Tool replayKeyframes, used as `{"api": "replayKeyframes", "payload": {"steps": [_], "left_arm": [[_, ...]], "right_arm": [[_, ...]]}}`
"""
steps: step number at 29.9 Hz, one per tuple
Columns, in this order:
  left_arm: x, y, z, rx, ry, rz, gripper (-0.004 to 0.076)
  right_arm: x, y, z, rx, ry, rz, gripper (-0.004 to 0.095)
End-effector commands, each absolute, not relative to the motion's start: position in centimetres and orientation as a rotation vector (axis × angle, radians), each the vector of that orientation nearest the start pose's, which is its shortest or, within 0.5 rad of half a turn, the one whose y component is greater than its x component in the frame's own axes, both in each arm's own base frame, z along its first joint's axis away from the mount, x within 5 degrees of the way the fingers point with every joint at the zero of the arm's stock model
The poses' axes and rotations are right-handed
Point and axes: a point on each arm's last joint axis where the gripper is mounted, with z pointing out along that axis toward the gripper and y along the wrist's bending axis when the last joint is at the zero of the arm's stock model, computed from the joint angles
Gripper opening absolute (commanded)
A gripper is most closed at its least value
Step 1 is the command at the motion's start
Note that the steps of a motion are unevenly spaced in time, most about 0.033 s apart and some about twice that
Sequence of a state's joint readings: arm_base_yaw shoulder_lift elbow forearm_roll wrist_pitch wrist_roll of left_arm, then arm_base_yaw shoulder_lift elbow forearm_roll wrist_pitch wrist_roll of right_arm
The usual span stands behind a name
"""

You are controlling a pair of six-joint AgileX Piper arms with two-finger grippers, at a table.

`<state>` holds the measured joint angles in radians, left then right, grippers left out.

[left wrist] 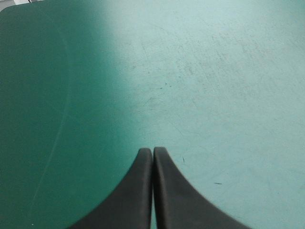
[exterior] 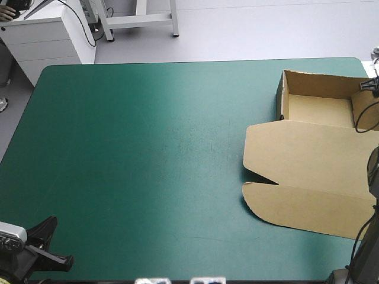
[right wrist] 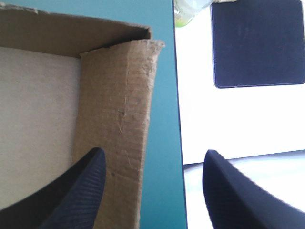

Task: Fold the box

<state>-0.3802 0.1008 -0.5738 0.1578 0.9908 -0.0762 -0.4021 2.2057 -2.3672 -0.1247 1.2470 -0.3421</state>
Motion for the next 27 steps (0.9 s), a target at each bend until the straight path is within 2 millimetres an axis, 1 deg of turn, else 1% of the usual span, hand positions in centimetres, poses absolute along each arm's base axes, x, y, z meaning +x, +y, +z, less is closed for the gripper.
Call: {"api": "replayKeyframes", "payload": {"steps": [1,3,4,6,8,9,10,12,13,15,16,17,18,19,20,22,23,24,26,27], "left_arm": [[1.2,0.8,31.6,0.295,1.896,-0.115,-0.0008],[1.2,0.8,31.7,0.294,1.887,-0.117,-0.0008],[1.3,0.8,31.7,0.294,1.882,-0.118,-0.0008],[1.3,0.8,31.8,0.293,1.875,-0.119,-0.0008],[1.3,0.8,31.9,0.293,1.868,-0.118,-0.0008],[1.3,0.8,31.9,0.300,1.862,-0.112,-0.0008],[1.3,0.8,31.9,0.303,1.857,-0.110,-0.0008],[1.3,0.8,32.0,0.303,1.852,-0.111,-0.0008],[1.3,0.8,32.0,0.301,1.852,-0.110,-0.0008],[1.3,0.8,32.0,0.301,1.852,-0.110,-0.0008],[1.3,0.8,32.0,0.301,1.852,-0.112,-0.0008],[1.3,0.8,32.0,0.301,1.852,-0.112,-0.0008],[1.3,0.8,32.0,0.301,1.852,-0.112,-0.0008],[1.3,0.8,32.0,0.301,1.852,-0.112,-0.0008],[1.3,0.8,32.0,0.301,1.852,-0.112,-0.0008],[1.3,0.8,32.0,0.301,1.852,-0.108,-0.0008],[1.3,0.8,32.0,0.302,1.851,-0.105,-0.0008],[1.3,0.8,32.0,0.302,1.851,-0.105,-0.0008],[1.3,0.8,32.0,0.302,1.851,-0.105,-0.0008],[1.3,0.8,32.0,0.302,1.851,-0.105,-0.0008]], "right_arm": [[40.2,-17.6,42.6,0.083,2.407,-0.505,0.0556],[38.6,-16.1,45.4,0.066,2.337,-0.491,0.0553],[37.3,-15.0,47.3,0.046,2.288,-0.485,0.0538],[35.3,-13.1,50.0,0.022,2.211,-0.449,0.0468],[32.9,-11.0,52.8,-0.017,2.124,-0.396,0.0348],[31.8,-10.1,53.9,-0.045,2.089,-0.366,0.0290],[30.5,-9.2,55.0,-0.078,2.047,-0.339,0.0193],[28.0,-7.7,57.0,-0.121,1.971,-0.290,0.0054],[26.3,-6.8,58.2,-0.139,1.922,-0.263,-0.0020],[23.6,-5.6,59.7,-0.151,1.860,-0.244,-0.0016],[21.6,-4.9,60.7,-0.159,1.819,-0.241,-0.0016],[20.8,-4.6,61.0,-0.157,1.806,-0.236,-0.0016],[18.8,-3.9,61.6,-0.155,1.773,-0.237,-0.0016],[17.6,-3.4,61.8,-0.159,1.760,-0.232,-0.0016],[15.9,-2.8,62.1,-0.161,1.739,-0.232,-0.0016],[13.0,-1.7,62.0,-0.181,1.719,-0.224,-0.0016],[12.2,-1.4,61.5,-0.187,1.730,-0.217,-0.0016],[10.5,-0.8,61.2,-0.198,1.719,-0.218,-0.0016],[8.2,0.1,59.9,-0.197,1.719,-0.201,-0.0016],[7.9,0.3,59.1,-0.204,1.734,-0.186,-0.0016]]}}
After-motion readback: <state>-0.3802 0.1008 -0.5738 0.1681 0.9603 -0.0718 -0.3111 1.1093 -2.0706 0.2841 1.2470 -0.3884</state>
